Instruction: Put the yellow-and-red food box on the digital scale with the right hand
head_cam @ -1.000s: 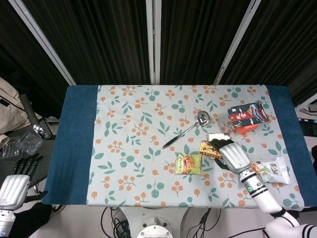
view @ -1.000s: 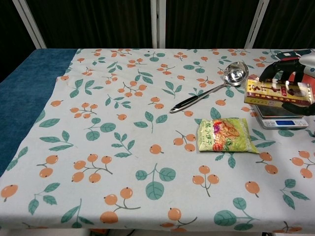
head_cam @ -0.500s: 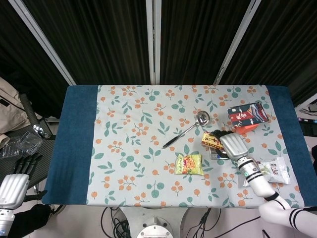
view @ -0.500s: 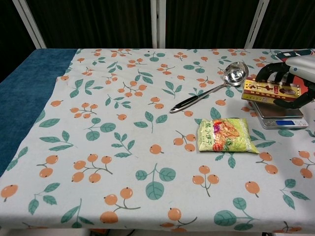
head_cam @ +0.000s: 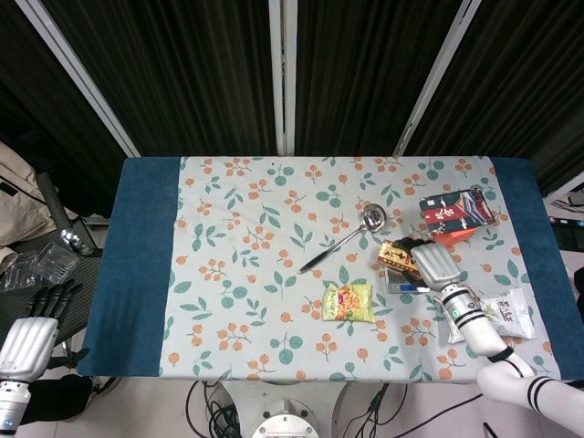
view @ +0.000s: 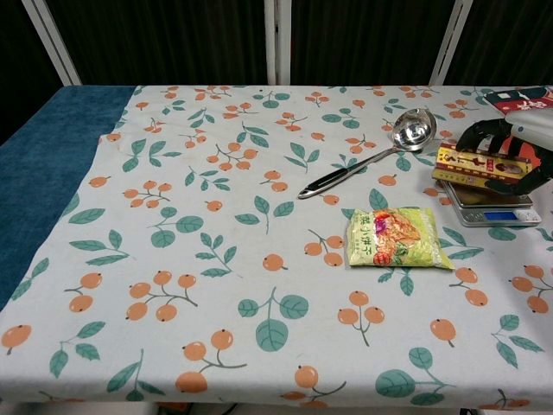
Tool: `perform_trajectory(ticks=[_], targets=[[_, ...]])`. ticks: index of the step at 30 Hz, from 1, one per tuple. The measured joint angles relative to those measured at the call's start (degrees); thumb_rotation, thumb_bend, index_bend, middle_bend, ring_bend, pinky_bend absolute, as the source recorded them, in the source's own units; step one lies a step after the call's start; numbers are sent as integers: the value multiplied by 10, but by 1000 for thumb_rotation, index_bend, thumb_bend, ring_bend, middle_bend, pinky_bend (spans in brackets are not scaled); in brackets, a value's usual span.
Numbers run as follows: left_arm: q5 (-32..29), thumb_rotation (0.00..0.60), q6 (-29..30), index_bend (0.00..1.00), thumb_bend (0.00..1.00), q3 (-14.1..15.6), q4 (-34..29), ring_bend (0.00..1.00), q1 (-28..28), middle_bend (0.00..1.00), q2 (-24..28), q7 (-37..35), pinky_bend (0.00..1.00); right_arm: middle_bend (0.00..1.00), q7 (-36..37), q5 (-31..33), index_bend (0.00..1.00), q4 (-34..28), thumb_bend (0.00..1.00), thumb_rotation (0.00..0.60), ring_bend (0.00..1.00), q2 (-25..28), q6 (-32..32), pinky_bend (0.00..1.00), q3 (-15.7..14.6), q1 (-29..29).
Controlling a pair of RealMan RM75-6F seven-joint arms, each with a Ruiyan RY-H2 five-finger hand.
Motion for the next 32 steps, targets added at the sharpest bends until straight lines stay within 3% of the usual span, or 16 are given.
perform_trajectory(ticks=[2, 6, 14, 20, 24, 28, 32], targets=[[0, 600, 1, 8, 50, 0, 0, 0, 0, 0, 0, 0, 0, 8, 0, 1, 0, -1, 27, 600, 0, 5, -5, 82, -3, 2], [0, 600, 0, 8, 49, 1, 1, 0, 1, 0, -2, 0, 0, 0, 1, 7, 0, -8, 26, 600, 0, 12, -5, 36, -2, 1], [3, 600, 11, 8, 50, 1, 1, 0, 5, 0, -2, -1, 0, 0, 13, -19, 0, -55, 26, 600, 0, 42, 48, 24, -8, -15], [8, 600, 15, 8, 49, 0, -3, 0, 5, 0, -2, 3, 0, 0, 19, -91, 0, -135, 26, 600, 0, 93, 156, 7, -40, -60], [15, 600, 20, 8, 49, -3, -9, 0, 2, 0, -4, 13, 0, 0, 16, -148, 0, -177, 26, 600, 0, 128, 261, 0, -76, -116], [14, 600, 27, 12, 49, -11, -13, 0, 1, 0, -8, 29, 0, 0, 0, -177, 0, -186, 26, 600, 0, 143, 361, 0, -96, -179], [13, 600, 31, 12, 49, -19, -14, 0, -4, 0, -13, 40, 0, 0, -43, -175, 0, -170, 26, 600, 0, 139, 445, 0, -98, -249]])
